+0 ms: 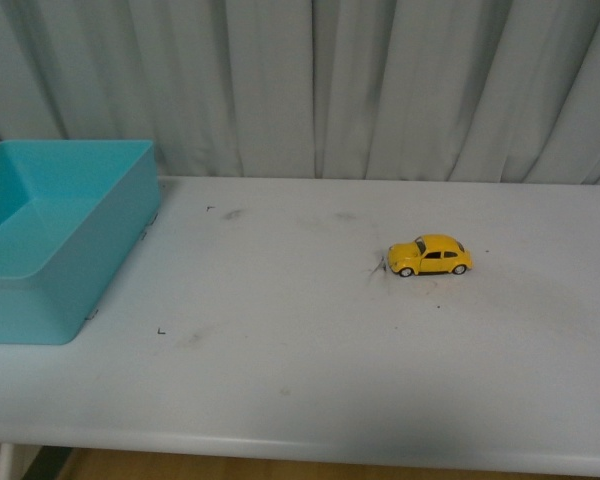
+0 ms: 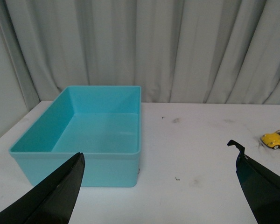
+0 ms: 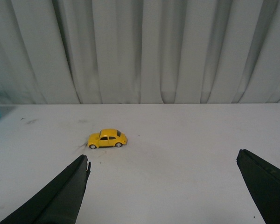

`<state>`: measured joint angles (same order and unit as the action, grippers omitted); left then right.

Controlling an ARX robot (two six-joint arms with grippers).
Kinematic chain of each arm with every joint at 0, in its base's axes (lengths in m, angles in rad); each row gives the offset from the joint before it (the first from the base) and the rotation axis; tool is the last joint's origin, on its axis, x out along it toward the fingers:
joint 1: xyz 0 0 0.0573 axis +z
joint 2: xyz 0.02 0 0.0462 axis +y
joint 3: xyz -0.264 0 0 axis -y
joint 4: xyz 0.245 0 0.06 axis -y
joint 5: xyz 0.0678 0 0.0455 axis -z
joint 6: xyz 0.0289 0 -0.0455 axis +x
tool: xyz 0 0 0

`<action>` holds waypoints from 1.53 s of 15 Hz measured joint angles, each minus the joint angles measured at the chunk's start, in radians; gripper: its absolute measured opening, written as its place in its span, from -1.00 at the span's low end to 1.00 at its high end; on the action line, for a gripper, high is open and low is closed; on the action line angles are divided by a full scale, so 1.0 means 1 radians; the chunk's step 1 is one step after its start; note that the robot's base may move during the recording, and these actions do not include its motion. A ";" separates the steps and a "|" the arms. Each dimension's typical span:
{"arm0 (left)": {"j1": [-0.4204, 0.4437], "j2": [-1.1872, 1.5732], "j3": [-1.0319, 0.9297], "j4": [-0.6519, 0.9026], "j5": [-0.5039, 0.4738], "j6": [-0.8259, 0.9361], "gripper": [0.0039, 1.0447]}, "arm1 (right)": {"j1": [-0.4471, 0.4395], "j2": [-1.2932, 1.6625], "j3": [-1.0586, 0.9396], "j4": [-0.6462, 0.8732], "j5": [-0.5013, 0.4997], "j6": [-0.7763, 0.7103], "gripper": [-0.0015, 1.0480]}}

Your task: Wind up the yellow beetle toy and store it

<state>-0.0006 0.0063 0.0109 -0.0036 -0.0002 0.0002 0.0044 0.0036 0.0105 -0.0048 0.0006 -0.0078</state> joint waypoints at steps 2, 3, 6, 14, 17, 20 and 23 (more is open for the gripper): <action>0.000 0.000 0.000 0.000 0.000 0.000 0.88 | 0.000 0.000 0.000 0.001 0.000 0.000 0.87; 0.000 0.000 0.000 0.000 0.000 0.000 0.88 | 0.000 0.000 0.000 0.001 0.000 0.000 0.87; 0.000 0.000 0.000 0.000 0.000 0.000 0.88 | 0.000 0.000 0.000 0.000 0.000 0.000 0.87; 0.000 0.000 0.000 0.000 0.000 0.000 0.88 | 0.000 0.000 0.000 0.000 0.000 0.000 0.87; 0.000 0.000 0.000 -0.001 0.000 0.000 0.88 | 0.000 0.000 0.000 0.003 0.000 0.000 0.87; 0.000 0.000 0.000 0.000 0.000 0.000 0.88 | 0.000 0.000 0.000 0.000 0.000 0.000 0.87; 0.000 0.000 0.000 0.000 0.000 0.000 0.88 | 0.000 0.000 0.000 0.000 0.000 0.000 0.87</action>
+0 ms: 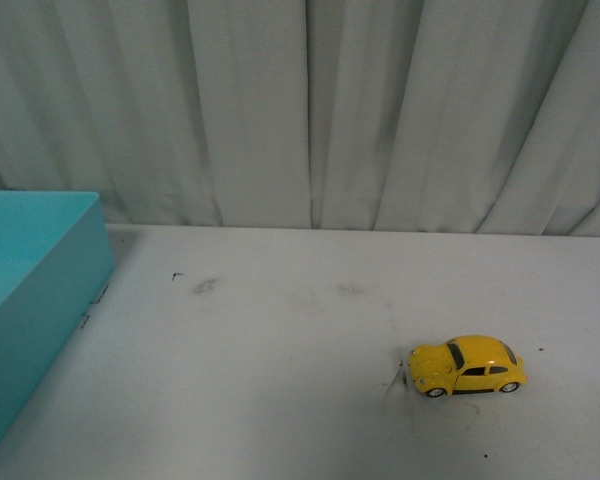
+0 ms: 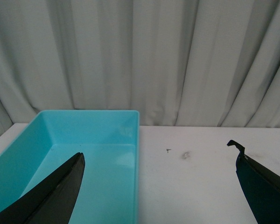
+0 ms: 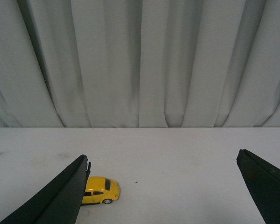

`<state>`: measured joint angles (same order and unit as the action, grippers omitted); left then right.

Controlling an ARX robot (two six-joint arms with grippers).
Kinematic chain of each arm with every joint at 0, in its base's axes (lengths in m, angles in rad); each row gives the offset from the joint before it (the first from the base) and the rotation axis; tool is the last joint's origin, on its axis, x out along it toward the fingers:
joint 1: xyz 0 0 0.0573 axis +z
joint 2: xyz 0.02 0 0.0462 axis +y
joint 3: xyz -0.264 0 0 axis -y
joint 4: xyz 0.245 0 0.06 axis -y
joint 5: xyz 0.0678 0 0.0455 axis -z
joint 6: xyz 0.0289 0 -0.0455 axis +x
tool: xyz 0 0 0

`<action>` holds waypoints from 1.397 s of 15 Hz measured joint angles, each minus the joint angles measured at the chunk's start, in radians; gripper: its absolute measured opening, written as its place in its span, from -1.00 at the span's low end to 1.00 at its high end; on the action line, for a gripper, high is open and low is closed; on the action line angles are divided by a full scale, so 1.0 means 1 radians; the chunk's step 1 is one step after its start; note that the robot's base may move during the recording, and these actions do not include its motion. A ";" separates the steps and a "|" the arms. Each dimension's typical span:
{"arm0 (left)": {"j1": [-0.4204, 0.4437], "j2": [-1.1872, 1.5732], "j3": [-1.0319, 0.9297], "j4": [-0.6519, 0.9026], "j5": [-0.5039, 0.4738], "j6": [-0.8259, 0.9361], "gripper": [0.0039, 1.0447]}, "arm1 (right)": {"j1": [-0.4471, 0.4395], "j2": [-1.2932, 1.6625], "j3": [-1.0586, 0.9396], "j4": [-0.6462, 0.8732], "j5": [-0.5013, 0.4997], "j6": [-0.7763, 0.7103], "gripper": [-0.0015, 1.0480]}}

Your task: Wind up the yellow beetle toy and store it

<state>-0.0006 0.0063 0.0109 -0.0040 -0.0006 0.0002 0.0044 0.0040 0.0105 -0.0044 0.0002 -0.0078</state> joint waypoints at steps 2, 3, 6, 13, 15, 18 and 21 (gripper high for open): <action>0.000 0.000 0.000 0.000 0.000 0.000 0.88 | 0.000 0.000 0.000 0.000 0.000 0.000 0.87; 0.000 0.000 0.000 0.000 0.000 0.000 0.88 | 0.000 0.000 0.000 0.000 0.000 0.000 0.87; 0.000 0.000 0.000 0.000 0.000 0.000 0.88 | 0.000 0.000 0.000 0.000 0.000 0.000 0.87; 0.000 0.000 0.000 0.001 0.000 0.000 0.88 | -0.293 0.879 0.200 0.574 -0.313 0.078 0.87; 0.000 0.000 0.000 0.000 0.000 0.000 0.88 | -0.267 1.200 0.336 0.806 -0.279 0.050 0.87; 0.000 0.000 0.000 0.000 0.000 0.000 0.88 | -0.172 1.619 0.629 0.850 -0.252 0.029 0.87; 0.000 0.000 0.000 0.000 0.000 0.000 0.88 | -0.070 1.914 0.924 0.693 -0.428 -0.008 0.87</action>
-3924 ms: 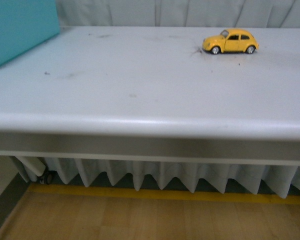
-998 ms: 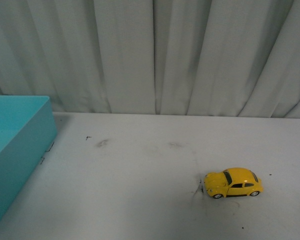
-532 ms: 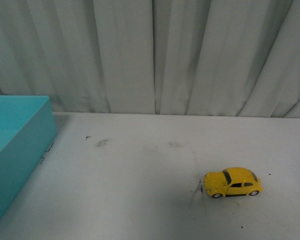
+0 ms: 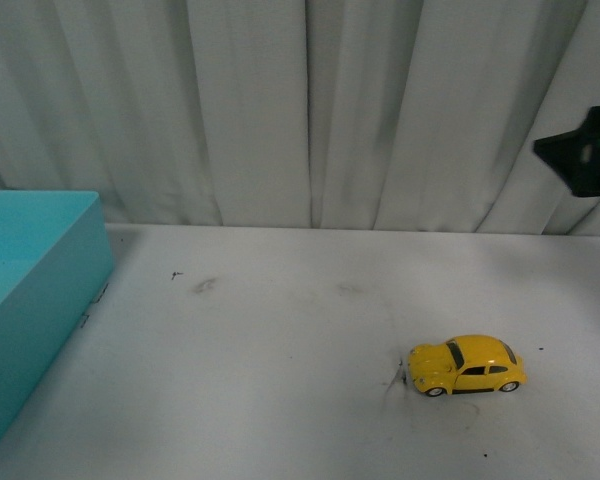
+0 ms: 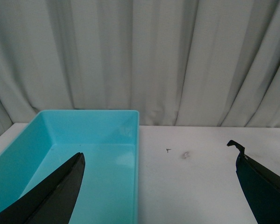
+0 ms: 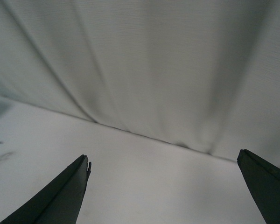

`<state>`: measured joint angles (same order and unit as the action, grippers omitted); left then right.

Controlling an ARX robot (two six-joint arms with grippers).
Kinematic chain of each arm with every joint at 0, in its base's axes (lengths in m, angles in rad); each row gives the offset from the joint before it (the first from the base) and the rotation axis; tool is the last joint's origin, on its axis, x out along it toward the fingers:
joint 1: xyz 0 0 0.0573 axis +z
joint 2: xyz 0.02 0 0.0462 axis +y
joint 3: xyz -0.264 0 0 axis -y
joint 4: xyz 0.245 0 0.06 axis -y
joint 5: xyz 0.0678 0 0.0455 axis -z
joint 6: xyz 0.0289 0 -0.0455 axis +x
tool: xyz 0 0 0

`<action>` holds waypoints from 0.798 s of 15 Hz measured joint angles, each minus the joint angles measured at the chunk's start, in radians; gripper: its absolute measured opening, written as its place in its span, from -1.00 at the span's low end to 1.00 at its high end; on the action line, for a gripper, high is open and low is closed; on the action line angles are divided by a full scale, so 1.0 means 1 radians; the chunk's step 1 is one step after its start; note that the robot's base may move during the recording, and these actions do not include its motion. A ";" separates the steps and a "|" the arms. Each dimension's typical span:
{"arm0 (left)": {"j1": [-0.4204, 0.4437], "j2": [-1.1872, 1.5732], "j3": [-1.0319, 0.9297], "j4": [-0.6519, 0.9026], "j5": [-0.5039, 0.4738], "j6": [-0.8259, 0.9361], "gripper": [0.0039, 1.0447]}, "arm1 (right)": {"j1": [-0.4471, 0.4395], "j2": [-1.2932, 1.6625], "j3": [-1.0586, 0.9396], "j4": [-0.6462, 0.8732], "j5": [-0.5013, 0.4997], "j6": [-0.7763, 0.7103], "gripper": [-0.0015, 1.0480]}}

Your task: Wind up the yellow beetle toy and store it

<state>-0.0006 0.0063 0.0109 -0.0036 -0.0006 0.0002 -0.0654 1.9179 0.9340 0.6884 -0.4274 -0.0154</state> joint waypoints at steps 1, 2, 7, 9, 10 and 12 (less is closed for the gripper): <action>0.000 0.000 0.000 0.000 0.000 0.000 0.88 | 0.031 0.049 0.082 -0.048 -0.108 -0.044 0.87; 0.000 0.000 0.000 0.000 0.000 0.000 0.88 | 0.056 0.066 0.136 -0.137 -0.259 -0.142 0.87; 0.000 0.000 0.000 0.000 0.000 0.000 0.88 | 0.055 0.198 0.289 -0.797 -0.455 -0.948 0.87; 0.000 0.000 0.000 0.000 0.000 0.000 0.88 | 0.051 0.254 0.330 -0.990 -0.414 -1.263 0.87; 0.000 0.000 0.000 0.000 0.000 0.000 0.88 | 0.051 0.277 0.351 -1.062 -0.381 -1.418 0.87; 0.000 0.000 0.000 0.000 0.000 0.000 0.88 | 0.051 0.322 0.381 -1.138 -0.348 -1.600 0.87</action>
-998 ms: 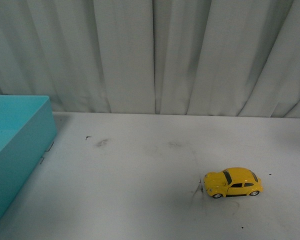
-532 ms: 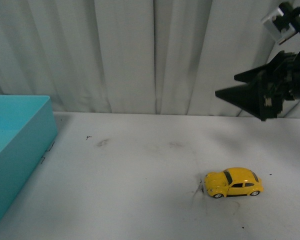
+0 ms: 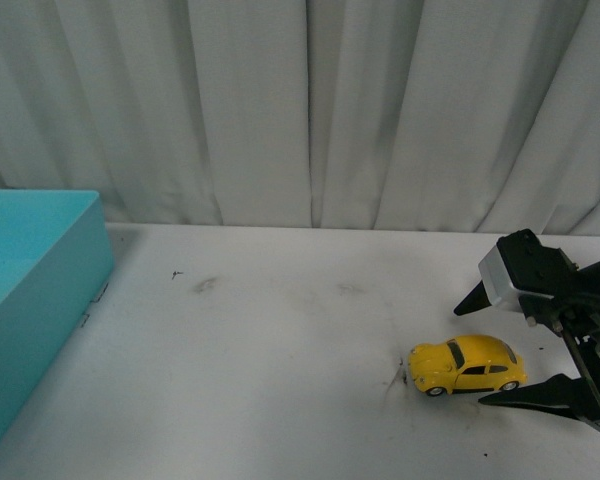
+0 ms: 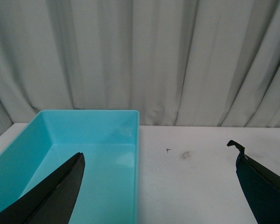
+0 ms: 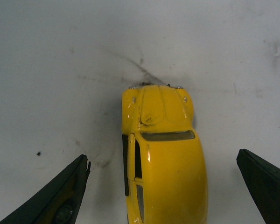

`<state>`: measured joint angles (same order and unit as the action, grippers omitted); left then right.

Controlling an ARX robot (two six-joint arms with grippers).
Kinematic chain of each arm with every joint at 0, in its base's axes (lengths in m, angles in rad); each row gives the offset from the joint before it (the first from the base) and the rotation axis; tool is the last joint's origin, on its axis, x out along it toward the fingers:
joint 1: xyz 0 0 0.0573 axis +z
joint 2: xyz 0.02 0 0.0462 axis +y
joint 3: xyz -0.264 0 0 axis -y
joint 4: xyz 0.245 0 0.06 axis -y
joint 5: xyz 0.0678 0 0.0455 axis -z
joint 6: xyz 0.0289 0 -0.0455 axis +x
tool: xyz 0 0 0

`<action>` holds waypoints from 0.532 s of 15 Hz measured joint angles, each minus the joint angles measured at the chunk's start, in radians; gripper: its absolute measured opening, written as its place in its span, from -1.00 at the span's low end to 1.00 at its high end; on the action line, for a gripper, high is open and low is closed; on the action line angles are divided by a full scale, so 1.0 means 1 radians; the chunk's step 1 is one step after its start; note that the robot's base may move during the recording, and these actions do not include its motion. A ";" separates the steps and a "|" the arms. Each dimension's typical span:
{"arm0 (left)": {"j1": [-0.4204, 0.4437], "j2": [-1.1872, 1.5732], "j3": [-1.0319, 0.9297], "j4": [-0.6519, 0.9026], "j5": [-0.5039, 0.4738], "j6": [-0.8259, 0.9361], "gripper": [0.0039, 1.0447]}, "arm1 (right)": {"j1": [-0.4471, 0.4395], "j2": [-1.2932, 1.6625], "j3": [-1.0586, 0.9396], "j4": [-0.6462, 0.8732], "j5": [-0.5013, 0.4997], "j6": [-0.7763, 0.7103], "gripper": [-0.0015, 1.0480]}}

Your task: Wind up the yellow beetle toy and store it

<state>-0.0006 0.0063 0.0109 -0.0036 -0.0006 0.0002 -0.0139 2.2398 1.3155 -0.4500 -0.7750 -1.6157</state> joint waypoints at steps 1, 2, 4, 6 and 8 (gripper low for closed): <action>0.000 0.000 0.000 0.000 0.000 0.000 0.88 | 0.001 0.019 0.015 -0.009 0.024 -0.053 0.87; 0.000 0.000 0.000 0.000 0.000 0.000 0.88 | 0.001 0.034 0.038 -0.027 0.031 -0.085 0.87; 0.000 0.000 0.000 0.000 0.000 0.000 0.88 | 0.002 0.040 0.049 -0.040 0.031 -0.092 0.87; 0.000 0.000 0.000 0.000 0.000 0.000 0.88 | 0.003 0.046 0.061 -0.051 0.031 -0.098 0.87; 0.000 0.000 0.000 0.000 0.000 0.000 0.88 | 0.003 0.051 0.068 -0.057 0.034 -0.100 0.87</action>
<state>-0.0006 0.0063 0.0109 -0.0036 -0.0006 0.0002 -0.0109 2.2906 1.3834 -0.5068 -0.7414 -1.7157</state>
